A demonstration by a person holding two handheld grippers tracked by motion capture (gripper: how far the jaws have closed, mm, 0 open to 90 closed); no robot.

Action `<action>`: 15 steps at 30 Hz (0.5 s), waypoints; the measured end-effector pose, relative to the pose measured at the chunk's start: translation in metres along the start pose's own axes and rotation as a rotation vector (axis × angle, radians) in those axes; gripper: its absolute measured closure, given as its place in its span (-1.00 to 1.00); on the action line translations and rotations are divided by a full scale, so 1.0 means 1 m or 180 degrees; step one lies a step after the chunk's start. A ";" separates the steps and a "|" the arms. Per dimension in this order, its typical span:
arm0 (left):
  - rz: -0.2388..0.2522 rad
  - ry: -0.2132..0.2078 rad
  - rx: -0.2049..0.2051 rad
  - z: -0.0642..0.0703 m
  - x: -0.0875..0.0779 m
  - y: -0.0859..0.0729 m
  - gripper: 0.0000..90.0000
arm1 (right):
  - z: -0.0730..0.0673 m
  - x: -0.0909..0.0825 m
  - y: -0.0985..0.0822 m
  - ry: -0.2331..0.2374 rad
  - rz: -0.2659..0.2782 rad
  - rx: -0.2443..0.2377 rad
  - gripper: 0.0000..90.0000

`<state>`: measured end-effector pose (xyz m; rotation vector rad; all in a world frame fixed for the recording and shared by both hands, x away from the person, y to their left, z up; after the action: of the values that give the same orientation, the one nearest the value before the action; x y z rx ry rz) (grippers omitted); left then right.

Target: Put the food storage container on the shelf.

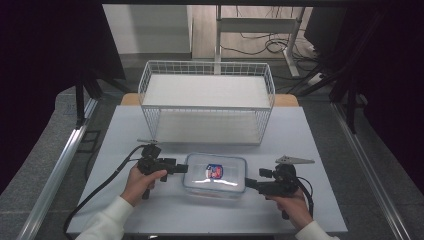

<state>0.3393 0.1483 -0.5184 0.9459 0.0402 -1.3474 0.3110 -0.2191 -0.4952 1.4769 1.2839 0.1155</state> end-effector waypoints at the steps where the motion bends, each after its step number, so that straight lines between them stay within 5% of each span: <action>1: -0.0016 -0.0033 -0.0031 -0.002 0.004 0.002 -0.66 | 0.001 0.003 0.001 0.0029 -0.0012 0.0031 -0.74; 8: -0.0034 -0.0013 -0.0073 -0.004 0.013 0.000 -0.66 | 0.008 0.023 0.004 0.0146 -0.0141 0.0191 -0.79; 15: -0.0117 -0.0157 -0.0186 -0.006 0.021 -0.002 -0.63 | 0.013 0.040 0.005 0.0247 -0.0252 0.0434 -0.79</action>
<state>0.3462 0.1353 -0.5347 0.8660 0.0593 -1.3958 0.3388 -0.1971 -0.5179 1.5472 1.4351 0.0337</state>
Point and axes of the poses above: each handheld gripper's, and its own axes: x roughly forward along the jaws, y roughly out of its top, z roughly to its right, the point moved 3 cm from there along x, roughly forward along the jaws, and after that the axes turned 4 degrees about -x, right-handed, at the moved point
